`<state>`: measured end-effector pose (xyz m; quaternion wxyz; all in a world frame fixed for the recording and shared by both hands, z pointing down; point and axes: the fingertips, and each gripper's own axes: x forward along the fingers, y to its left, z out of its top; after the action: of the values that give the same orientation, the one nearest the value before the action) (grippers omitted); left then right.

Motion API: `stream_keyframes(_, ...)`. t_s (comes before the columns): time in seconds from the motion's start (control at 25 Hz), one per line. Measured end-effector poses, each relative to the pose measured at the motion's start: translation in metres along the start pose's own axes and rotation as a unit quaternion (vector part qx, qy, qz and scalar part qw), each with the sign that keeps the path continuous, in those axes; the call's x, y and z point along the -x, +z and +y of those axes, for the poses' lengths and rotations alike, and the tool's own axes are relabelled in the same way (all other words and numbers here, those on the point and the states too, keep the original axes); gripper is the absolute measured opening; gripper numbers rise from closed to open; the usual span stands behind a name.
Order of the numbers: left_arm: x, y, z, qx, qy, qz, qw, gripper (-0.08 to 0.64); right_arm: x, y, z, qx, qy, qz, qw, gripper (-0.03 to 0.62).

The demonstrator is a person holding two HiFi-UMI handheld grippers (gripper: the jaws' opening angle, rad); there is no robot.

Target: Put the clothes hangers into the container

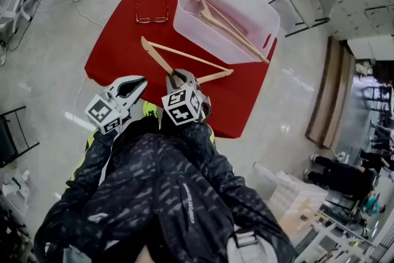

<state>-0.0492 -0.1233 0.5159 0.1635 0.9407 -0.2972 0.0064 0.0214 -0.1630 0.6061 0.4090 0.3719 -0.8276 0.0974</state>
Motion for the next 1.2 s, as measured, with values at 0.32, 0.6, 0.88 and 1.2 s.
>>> stream_keyframes(0.32,-0.007,0.013,0.000,-0.012,0.000,-0.007,0.9999,0.012,0.034,0.036,-0.005,0.006,-0.005,-0.055,0.998,0.087)
stream_keyframes(0.6,-0.001,0.028,0.004,-0.021,0.012,-0.012,0.9996,0.012,0.069,0.079,-0.008,-0.007,0.003,-0.094,0.996,0.087)
stream_keyframes(0.88,0.008,0.042,0.009,-0.034,0.019,-0.020,0.9990,0.011,0.114,0.116,0.008,0.007,0.008,-0.133,0.991,0.087)
stream_keyframes(1.2,0.010,0.063,0.008,-0.052,0.015,-0.036,0.9979,0.012,0.152,0.157,0.016,0.018,0.024,-0.173,0.984,0.087)
